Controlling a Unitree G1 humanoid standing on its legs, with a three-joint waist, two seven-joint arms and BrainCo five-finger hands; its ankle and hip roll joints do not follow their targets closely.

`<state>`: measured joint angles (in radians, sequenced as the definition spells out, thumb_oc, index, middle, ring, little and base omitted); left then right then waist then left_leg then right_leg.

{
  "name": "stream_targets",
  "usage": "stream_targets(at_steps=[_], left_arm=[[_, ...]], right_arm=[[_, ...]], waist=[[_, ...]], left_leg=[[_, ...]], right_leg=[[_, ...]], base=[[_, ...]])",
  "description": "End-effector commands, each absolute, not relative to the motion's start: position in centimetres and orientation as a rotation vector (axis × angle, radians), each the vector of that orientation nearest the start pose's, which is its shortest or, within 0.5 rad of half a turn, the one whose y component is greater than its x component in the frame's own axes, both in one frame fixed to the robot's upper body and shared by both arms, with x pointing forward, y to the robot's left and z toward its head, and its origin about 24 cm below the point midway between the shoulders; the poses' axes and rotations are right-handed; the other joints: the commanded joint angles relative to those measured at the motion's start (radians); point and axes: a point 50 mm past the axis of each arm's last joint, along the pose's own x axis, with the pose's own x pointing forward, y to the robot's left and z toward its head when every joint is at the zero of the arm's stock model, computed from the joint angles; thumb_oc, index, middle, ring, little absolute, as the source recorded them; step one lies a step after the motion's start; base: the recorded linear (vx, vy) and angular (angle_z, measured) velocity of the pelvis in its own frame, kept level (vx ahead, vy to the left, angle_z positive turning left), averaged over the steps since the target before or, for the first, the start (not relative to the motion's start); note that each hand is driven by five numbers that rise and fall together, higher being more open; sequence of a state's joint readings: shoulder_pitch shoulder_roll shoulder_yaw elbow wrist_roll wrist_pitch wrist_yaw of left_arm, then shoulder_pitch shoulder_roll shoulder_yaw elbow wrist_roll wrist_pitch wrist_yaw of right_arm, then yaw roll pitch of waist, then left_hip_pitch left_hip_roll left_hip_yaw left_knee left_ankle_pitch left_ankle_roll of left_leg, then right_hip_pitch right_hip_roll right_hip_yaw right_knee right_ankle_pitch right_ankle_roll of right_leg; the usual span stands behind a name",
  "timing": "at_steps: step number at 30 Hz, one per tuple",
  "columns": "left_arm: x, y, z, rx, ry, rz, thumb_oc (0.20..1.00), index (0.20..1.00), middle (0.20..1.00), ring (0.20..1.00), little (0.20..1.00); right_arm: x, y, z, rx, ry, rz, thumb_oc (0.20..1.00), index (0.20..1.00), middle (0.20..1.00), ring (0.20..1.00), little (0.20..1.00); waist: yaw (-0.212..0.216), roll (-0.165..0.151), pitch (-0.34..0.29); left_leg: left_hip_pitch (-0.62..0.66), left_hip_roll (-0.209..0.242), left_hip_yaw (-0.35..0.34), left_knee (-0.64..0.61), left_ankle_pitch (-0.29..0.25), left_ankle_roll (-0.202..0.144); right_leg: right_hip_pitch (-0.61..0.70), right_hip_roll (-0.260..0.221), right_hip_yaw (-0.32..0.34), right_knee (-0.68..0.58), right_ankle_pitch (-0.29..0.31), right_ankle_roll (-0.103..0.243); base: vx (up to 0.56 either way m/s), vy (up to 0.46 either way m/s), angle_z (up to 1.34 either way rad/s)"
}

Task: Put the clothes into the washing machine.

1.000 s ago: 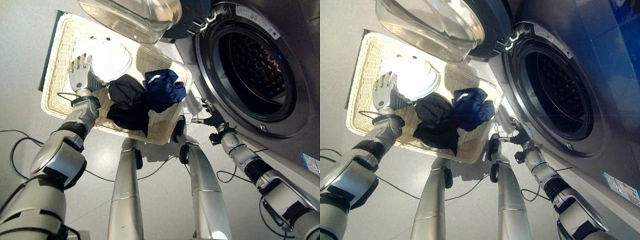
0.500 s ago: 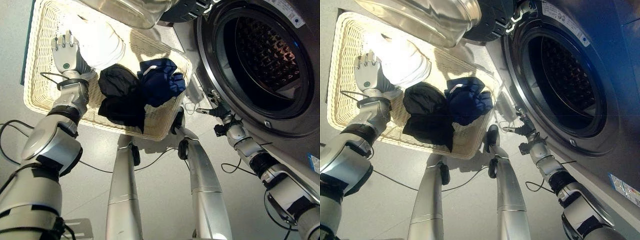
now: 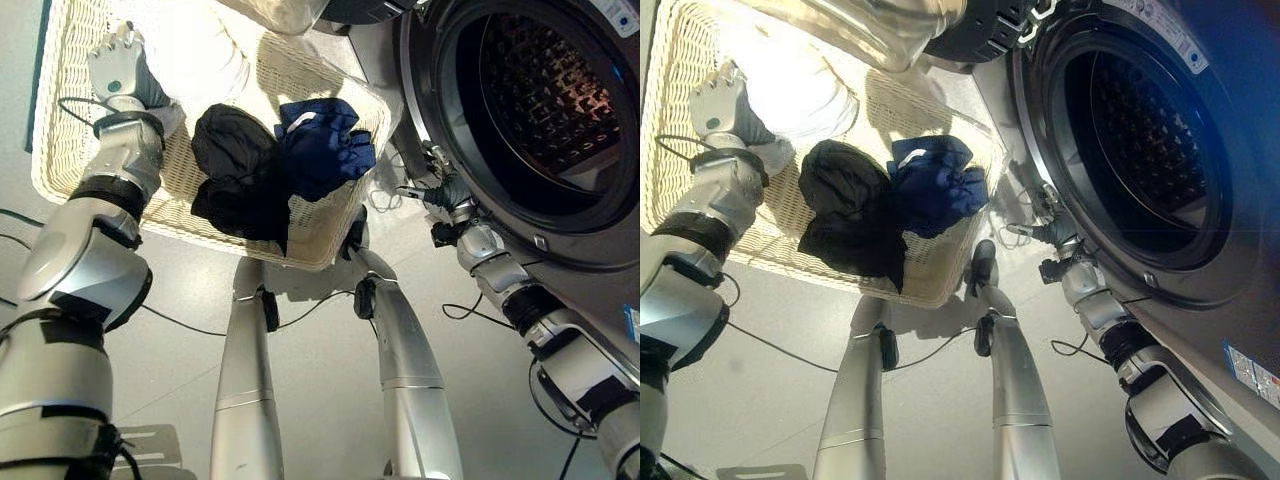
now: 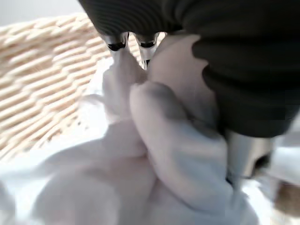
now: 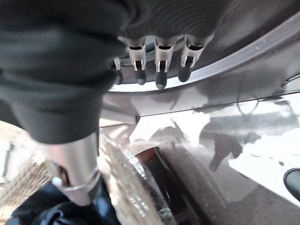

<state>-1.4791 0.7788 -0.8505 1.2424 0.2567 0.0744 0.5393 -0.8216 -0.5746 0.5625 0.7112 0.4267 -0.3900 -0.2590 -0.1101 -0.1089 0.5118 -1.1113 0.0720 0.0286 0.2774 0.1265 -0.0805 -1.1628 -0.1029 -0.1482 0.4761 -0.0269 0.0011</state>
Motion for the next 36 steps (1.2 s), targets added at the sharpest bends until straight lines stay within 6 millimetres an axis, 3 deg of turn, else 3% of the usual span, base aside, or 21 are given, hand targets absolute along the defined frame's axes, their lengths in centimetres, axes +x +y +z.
stream_targets(at_steps=[1, 11, 19, 22, 26, 36], left_arm=[[41.0, 25.9, 29.1, 1.428, -0.237, 0.585, 0.2, 0.2, 0.2, 0.2, 0.2], [40.6, 26.8, 27.6, 1.381, -0.255, 0.62, 0.2, 0.2, 0.2, 0.2, 0.2], [40.4, 26.4, 27.2, 1.338, -0.348, 0.663, 0.2, 0.2, 0.2, 0.2, 0.2], [40.2, 26.1, 27.0, 1.217, -0.436, 0.709, 0.2, 0.2, 0.2, 0.2, 0.2], [39.9, 25.1, 26.5, 1.072, -0.537, 0.697, 0.2, 0.2, 0.2, 0.2, 0.2], [39.0, 21.1, 25.6, 0.94, -0.807, 0.6, 0.2, 0.2, 0.2, 0.2, 0.2]], right_arm=[[37.1, -18.6, 16.9, -0.292, -0.45, 0.028, 1.0, 1.0, 1.0, 1.0, 1.0], [36.4, -18.4, 15.6, -0.274, -0.437, 0.029, 1.0, 1.0, 1.0, 1.0, 1.0], [36.1, -18.0, 15.3, -0.251, -0.441, 0.02, 1.0, 1.0, 1.0, 1.0, 1.0], [36.2, -17.6, 15.3, -0.233, -0.446, 0.013, 1.0, 1.0, 1.0, 1.0, 1.0], [36.0, -16.9, 15.4, -0.255, -0.467, 0.025, 1.0, 1.0, 1.0, 1.0, 1.0], [35.4, -15.3, 15.7, -0.335, -0.514, 0.058, 1.0, 1.0, 1.0, 1.0, 1.0]], waist=[[-0.028, 0.017, 0.008], [-0.025, 0.029, 0.008], [-0.017, 0.038, 0.008], [-0.007, 0.047, 0.008], [0.006, 0.057, 0.008], [0.036, 0.076, 0.008]], left_leg=[[0.02, -0.038, 0.053, 0.043, -0.035, 0.001], [0.101, -0.037, 0.072, 0.037, -0.039, 0.007], [0.166, -0.036, 0.084, 0.02, -0.038, 0.012], [0.192, -0.04, 0.087, 0.015, -0.038, 0.013], [0.224, -0.049, 0.083, 0.006, -0.038, 0.013], [0.294, -0.065, 0.073, -0.024, -0.041, 0.019]], right_leg=[[0.079, 0.078, 0.024, -0.114, 0.086, 0.057], [0.141, 0.079, 0.027, -0.099, 0.075, 0.055], [0.186, 0.075, 0.02, -0.088, 0.071, 0.057], [0.206, 0.071, 0.014, -0.082, 0.066, 0.055], [0.233, 0.071, 0.007, -0.076, 0.056, 0.053], [0.301, 0.06, -0.01, -0.084, 0.045, 0.057]], base=[[0.0, 0.0, 0.0], [0.0, 0.0, 0.0], [-0.01, -0.007, -0.01], [-0.04, -0.039, 0.0], [-0.02, -0.008, 0.01], [-0.03, -0.036, 0.04]])
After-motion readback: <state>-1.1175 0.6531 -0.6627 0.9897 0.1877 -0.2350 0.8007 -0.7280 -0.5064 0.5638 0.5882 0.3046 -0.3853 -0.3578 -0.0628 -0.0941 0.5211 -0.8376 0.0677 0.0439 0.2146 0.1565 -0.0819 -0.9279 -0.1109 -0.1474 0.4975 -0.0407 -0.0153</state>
